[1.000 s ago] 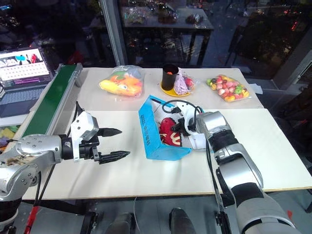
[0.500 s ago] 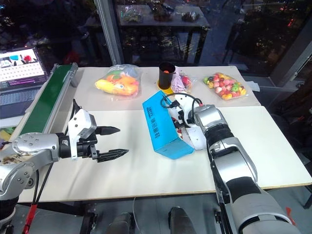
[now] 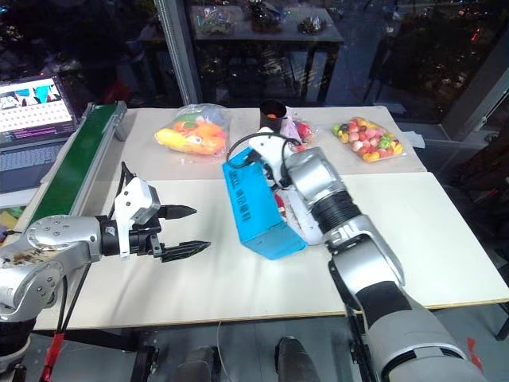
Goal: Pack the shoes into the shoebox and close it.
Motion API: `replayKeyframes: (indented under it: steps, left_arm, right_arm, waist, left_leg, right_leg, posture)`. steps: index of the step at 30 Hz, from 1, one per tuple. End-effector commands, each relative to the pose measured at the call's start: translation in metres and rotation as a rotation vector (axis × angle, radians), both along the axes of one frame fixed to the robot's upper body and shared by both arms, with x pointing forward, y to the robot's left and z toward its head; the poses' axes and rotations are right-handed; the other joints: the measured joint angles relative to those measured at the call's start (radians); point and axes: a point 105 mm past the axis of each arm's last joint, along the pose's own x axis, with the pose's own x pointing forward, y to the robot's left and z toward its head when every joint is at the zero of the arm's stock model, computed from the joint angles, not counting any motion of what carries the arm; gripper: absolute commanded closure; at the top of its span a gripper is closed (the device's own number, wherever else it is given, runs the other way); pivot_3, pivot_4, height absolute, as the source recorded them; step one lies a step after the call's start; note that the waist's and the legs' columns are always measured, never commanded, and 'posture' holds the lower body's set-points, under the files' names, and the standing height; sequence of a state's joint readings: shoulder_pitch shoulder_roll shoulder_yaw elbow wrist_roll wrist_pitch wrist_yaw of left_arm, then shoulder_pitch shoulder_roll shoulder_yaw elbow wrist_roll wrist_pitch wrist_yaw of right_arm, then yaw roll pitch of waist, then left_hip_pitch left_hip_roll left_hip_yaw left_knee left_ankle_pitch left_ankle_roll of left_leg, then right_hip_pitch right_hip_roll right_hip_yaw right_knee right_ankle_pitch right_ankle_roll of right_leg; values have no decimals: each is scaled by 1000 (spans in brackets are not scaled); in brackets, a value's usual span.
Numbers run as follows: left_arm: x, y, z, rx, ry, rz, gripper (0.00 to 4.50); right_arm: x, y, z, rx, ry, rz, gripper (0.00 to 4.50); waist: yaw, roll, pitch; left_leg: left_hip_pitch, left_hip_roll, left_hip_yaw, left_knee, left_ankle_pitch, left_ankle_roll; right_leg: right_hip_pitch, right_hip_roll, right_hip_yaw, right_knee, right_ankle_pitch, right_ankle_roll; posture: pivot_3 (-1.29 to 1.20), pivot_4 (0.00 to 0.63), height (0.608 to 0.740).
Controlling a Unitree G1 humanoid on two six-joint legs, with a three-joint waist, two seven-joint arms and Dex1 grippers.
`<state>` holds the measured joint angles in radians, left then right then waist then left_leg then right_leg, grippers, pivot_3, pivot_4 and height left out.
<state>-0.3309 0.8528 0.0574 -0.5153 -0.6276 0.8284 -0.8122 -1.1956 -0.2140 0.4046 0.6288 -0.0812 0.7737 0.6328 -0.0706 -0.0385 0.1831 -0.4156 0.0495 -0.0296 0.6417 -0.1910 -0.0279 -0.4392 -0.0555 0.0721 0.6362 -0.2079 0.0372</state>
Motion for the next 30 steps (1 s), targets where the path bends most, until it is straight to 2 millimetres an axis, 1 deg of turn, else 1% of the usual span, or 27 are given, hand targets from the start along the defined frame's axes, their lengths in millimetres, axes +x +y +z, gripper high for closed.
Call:
replayKeyframes:
  steps: [1, 4, 9, 11, 14, 18, 21, 23, 25, 27, 30]
  left_arm:
    - [1, -2, 10, -5, -60, 0, 0]
    - [-2, -2, 6, 4, -57, 6, 0]
    - [-3, -4, 4, 9, -58, 15, 0]
    - [-4, -4, 3, 14, -59, 18, 0]
    - [-6, -4, 1, 21, -60, 19, 0]
    - [-3, -5, 1, 20, -63, 22, 0]
    - [-1, -7, 1, 16, -68, 11, 0]
    - [0, -9, 1, 14, -71, 3, 0]
    - [2, -9, 2, 14, -73, 1, 0]
    - [3, -7, 3, 15, -73, 3, 0]
    - [6, 1, 6, 14, -78, 37, 0]
  right_arm:
    - [-9, 21, -14, -67, -16, 90, 44]
    - [-18, 41, -27, -102, -7, 157, 44]
    - [-22, 61, -33, -124, -25, 208, 44]
    - [-21, 65, -32, -129, -41, 215, 44]
    - [-16, 61, -24, -116, -61, 201, 44]
    - [-5, 56, 2, -69, -118, 159, 44]
    - [0, 55, 29, -25, -170, 133, 44]
    - [3, 53, 52, 30, -206, 113, 44]
    - [5, 48, 75, 107, -232, 83, 44]
    - [3, 43, 97, 229, -237, 76, 44]
    - [-7, 31, 123, 419, -237, 121, 44]
  waist:
    - [1, 0, 0]
    - [1, 0, 0]
    - [1, 0, 0]
    - [1, 0, 0]
    - [1, 0, 0]
    - [1, 0, 0]
    - [1, 0, 0]
    - [1, 0, 0]
    - [1, 0, 0]
    - [1, 0, 0]
    - [2, 0, 0]
  left_leg:
    - [0, 0, 0, 0, 0, 0]
    - [0, 0, 0, 0, 0, 0]
    - [0, 0, 0, 0, 0, 0]
    - [1, 0, 0, 0, 0, -1]
    - [1, 0, 0, 0, 1, -1]
    - [1, 0, 0, 0, 1, -1]
    - [1, 0, 0, 0, 1, -1]
    - [1, 0, 0, 0, 1, -1]
    - [1, 0, 0, 0, 1, -1]
    - [1, 0, 0, 0, 1, -1]
    - [0, 0, 0, 0, 1, -1]
  right_leg:
    - [0, 0, 0, 0, 0, 0]
    - [0, 0, 0, 0, 0, 0]
    - [-1, 0, 0, 3, -1, 0]
    - [-1, 0, 0, 4, -1, 1]
    - [-1, 0, 0, 4, -2, 1]
    - [-1, 0, 0, 5, -1, 1]
    - [-1, 0, 0, 5, -1, 1]
    - [-1, 0, 0, 5, -1, 1]
    - [-1, 0, 0, 5, -2, 1]
    - [-1, 0, -1, 5, -2, 0]
    - [-1, 0, -1, 5, -2, 0]
  posture:
    - [0, 150, 733]
    - [0, 150, 733]
    - [0, 150, 733]
    - [0, 150, 733]
    - [0, 150, 733]
    - [0, 150, 733]
    - [0, 150, 733]
    - [0, 150, 733]
    - [0, 150, 733]
    - [0, 150, 733]
    - [0, 150, 733]
